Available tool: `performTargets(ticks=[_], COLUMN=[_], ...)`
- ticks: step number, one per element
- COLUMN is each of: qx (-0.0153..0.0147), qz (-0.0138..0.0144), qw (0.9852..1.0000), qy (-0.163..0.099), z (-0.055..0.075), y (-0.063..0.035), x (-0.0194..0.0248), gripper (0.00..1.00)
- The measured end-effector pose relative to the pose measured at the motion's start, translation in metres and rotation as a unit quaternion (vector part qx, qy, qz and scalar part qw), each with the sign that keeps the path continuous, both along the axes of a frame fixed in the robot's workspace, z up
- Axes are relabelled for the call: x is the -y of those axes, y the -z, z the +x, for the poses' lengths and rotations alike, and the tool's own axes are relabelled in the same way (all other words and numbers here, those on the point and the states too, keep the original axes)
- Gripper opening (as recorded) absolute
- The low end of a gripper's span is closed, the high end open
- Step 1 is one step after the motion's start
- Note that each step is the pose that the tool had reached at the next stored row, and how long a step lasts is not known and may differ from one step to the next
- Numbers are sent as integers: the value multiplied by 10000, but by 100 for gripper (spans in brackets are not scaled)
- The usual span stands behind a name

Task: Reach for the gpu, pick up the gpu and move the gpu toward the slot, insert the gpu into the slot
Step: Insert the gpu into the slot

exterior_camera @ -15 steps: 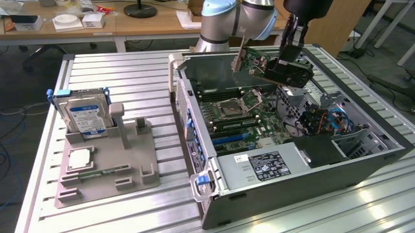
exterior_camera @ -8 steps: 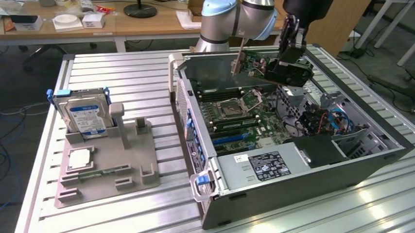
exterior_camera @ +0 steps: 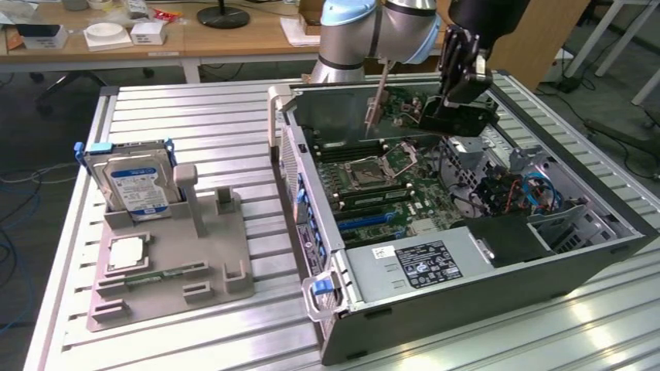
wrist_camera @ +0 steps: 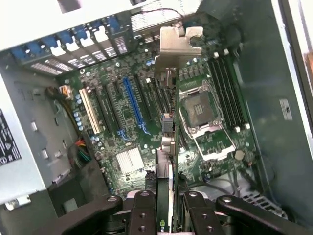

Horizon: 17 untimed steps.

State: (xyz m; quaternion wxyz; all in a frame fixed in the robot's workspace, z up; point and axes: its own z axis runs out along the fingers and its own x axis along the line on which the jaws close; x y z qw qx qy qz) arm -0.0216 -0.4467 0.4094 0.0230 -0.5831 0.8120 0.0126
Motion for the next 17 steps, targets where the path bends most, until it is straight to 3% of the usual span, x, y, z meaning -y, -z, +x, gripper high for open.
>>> performTargets(ticks=[6,13,14,17], qx=[1,0,3,2], qz=[9,19,74,80], qw=[9990,9976,9957,9930], qy=[-458,-686,-926,-1180], z=[0,2,3,0], y=[42,161,208,264], x=[0,1,1,1], gripper=[26,26,26,26])
